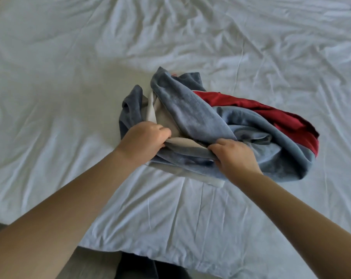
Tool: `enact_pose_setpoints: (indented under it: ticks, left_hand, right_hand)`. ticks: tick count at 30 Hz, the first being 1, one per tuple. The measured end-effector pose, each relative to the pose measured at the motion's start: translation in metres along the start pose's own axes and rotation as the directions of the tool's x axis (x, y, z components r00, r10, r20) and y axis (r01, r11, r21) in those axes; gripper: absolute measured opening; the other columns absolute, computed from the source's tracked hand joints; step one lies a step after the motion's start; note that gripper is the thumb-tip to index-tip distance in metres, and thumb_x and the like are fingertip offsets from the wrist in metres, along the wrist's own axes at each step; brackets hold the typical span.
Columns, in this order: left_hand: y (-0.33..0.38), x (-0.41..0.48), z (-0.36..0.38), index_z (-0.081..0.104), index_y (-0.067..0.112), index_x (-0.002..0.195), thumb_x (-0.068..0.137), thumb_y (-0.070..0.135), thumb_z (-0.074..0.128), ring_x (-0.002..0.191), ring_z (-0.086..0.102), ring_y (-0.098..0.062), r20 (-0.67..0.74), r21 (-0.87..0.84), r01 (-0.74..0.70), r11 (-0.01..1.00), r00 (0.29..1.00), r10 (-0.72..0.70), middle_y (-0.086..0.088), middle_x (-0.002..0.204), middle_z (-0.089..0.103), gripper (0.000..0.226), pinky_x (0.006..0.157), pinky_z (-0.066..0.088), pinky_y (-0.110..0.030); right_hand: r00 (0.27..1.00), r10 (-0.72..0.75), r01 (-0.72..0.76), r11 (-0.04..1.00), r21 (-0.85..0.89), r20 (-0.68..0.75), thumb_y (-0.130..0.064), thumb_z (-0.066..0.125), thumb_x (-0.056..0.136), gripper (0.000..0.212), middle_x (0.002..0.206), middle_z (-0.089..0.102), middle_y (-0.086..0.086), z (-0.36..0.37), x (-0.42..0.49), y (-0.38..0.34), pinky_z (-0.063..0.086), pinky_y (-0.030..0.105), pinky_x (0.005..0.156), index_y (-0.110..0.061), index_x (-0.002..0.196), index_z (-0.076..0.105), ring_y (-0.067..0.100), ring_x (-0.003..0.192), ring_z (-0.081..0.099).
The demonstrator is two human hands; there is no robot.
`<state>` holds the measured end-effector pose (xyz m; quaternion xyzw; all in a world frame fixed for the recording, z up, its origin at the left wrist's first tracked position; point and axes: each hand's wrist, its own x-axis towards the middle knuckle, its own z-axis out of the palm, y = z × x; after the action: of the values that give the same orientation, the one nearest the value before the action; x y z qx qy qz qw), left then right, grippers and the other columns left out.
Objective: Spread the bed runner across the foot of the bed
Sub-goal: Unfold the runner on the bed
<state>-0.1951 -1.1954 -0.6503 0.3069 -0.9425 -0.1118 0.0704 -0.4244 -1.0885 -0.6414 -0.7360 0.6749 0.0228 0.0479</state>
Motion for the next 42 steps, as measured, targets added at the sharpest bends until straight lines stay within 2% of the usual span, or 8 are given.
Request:
enact_pose_setpoints:
  ticks: [4, 11, 15, 22, 27, 33, 38, 42]
  left_hand:
    - [0.021, -0.028, 0.001, 0.056, 0.008, 0.063, 0.059, -0.005, 0.073, 0.052, 0.053, -0.029, 0.052, 0.059, -0.042, 0.997, 0.998, 0.039, -0.007, 0.055, 0.053, 0.021, 0.044, 0.043, -0.034]
    - [0.004, -0.082, 0.0, 0.056, 0.011, 0.063, 0.059, -0.005, 0.053, 0.061, 0.06, -0.027, 0.162, 0.12, -0.227, 0.966, 0.965, 0.207, -0.006, 0.059, 0.055, 0.016, 0.047, 0.044, -0.03]
    - [0.001, -0.08, 0.0, 0.058, 0.011, 0.064, 0.045, -0.01, 0.071, 0.065, 0.059, -0.028, 0.252, 0.167, -0.169, 0.971, 0.96, 0.124, -0.005, 0.06, 0.056, 0.032, 0.05, 0.045, -0.03]
    - [0.043, -0.078, 0.028, 0.062, 0.021, 0.084, 0.062, 0.033, 0.063, 0.078, 0.061, -0.022, 0.262, 0.101, -0.211, 0.972, 0.948, 0.178, 0.002, 0.078, 0.061, 0.025, 0.085, 0.05, -0.037]
    - [0.059, -0.086, 0.038, 0.06, 0.016, 0.061, 0.05, 0.006, 0.078, 0.052, 0.057, -0.024, 0.375, 0.129, -0.254, 0.959, 0.907, 0.19, -0.001, 0.056, 0.055, 0.023, 0.049, 0.048, -0.03]
    - [0.063, -0.1, 0.043, 0.058, 0.018, 0.054, 0.037, 0.004, 0.079, 0.047, 0.055, -0.02, 0.455, 0.037, -0.377, 0.925, 0.831, 0.321, 0.002, 0.05, 0.052, 0.031, 0.05, 0.049, -0.025]
    - [0.048, -0.095, 0.036, 0.059, 0.02, 0.061, 0.075, 0.051, 0.062, 0.057, 0.06, -0.018, 0.41, -0.036, -0.407, 0.913, 0.826, 0.385, 0.004, 0.059, 0.058, 0.034, 0.055, 0.05, -0.027]
    - [0.033, -0.068, 0.008, 0.062, 0.016, 0.074, 0.086, 0.048, 0.046, 0.072, 0.061, -0.024, 0.207, -0.018, -0.31, 0.951, 0.929, 0.306, -0.002, 0.073, 0.061, 0.038, 0.065, 0.051, -0.034]
  right_hand:
    - [1.0, -0.022, 0.023, 0.999, 0.032, -0.01, -0.012, 0.084, 0.046, 0.024, 0.057, 0.056, 0.001, 0.015, -0.039, -0.023, 0.038, 0.024, 0.039, -0.017, 0.059, 0.064, 0.026, 0.045, 0.056]
    - [0.996, -0.072, 0.079, 0.981, 0.176, -0.044, -0.014, 0.064, 0.048, 0.01, 0.051, 0.05, -0.001, 0.046, -0.082, -0.113, 0.03, 0.019, 0.039, -0.019, 0.049, 0.056, 0.02, 0.039, 0.05]
    - [0.999, -0.039, 0.042, 0.984, 0.174, -0.021, -0.011, 0.084, 0.028, 0.035, 0.049, 0.049, -0.001, 0.053, -0.071, -0.127, 0.022, 0.019, 0.046, -0.02, 0.047, 0.056, 0.019, 0.04, 0.048]
    - [0.995, -0.099, 0.095, 0.972, 0.214, 0.007, -0.057, 0.073, 0.061, 0.043, 0.076, 0.061, -0.003, 0.037, -0.087, -0.08, 0.047, 0.029, 0.056, -0.021, 0.084, 0.066, 0.02, 0.069, 0.059]
    - [0.997, -0.049, 0.041, 0.99, 0.136, 0.057, -0.014, 0.083, 0.042, 0.029, 0.053, 0.056, -0.004, 0.049, -0.106, -0.078, 0.041, 0.023, 0.043, -0.02, 0.064, 0.066, 0.018, 0.047, 0.054]
    - [0.985, -0.038, 0.014, 0.99, 0.144, 0.166, -0.007, 0.079, 0.024, 0.037, 0.042, 0.048, -0.005, 0.066, -0.126, -0.112, 0.035, 0.019, 0.04, -0.021, 0.047, 0.053, 0.016, 0.037, 0.048]
    - [0.985, -0.017, -0.012, 0.986, 0.165, 0.17, -0.063, 0.068, 0.058, 0.041, 0.047, 0.05, -0.008, 0.049, -0.117, -0.113, 0.034, 0.021, 0.043, -0.025, 0.051, 0.053, 0.014, 0.041, 0.05]
    - [0.993, 0.119, -0.114, 0.968, 0.222, -0.007, -0.063, 0.051, 0.078, 0.043, 0.064, 0.059, -0.003, 0.013, -0.078, -0.098, 0.041, 0.03, 0.055, -0.022, 0.071, 0.062, 0.021, 0.06, 0.058]
